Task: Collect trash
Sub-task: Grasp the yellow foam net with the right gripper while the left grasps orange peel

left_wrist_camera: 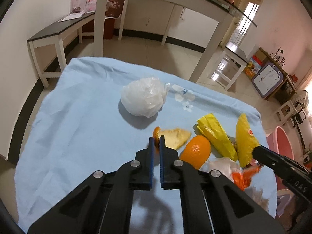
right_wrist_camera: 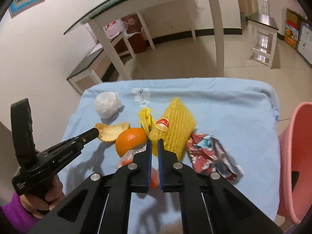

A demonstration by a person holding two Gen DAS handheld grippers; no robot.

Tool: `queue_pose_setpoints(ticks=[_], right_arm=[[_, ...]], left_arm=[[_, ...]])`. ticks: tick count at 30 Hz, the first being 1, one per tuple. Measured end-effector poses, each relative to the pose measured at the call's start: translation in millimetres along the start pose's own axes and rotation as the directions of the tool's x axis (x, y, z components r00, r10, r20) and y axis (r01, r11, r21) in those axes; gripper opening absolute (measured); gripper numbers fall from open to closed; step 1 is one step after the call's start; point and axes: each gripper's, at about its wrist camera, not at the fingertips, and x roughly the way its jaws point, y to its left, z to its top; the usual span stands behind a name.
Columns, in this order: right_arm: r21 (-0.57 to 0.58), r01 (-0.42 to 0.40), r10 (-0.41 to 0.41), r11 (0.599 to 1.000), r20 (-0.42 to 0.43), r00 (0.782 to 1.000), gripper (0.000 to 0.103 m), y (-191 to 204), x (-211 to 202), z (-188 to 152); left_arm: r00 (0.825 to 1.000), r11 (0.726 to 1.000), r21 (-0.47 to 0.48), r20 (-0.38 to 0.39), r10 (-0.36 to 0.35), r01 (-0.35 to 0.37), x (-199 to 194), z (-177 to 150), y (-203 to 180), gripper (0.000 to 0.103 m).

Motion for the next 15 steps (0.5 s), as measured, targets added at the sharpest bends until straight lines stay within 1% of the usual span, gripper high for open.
queue_pose_setpoints(ticks=[5,11,15], right_arm=[[0.033,-0.004,0.002,0.999,0.068,0.998,0.004,-8.3,-32.4,-5.8],[0.082,-0.007,-0.005,0.997,0.142,0.990,0.004,-26.0,-75.5,-16.2],[0.117,-0.001,-0.020,0.993,0.178,0.984,0.004,-42.5,-98.7,-22.4]], left_arm=[[0.999,1.000,-0.001,0.039,-0.023,0.023,-22.6,-3.9,1.9,0.003],[0.996,0.999,-0.004,0.069,-0.050,0.051,-48.2,-3.7,2.6,0.003],[0.991,0.999,0.008,0.123,-0.053,0.052,-70.2,4.0,-5.3,0.003]])
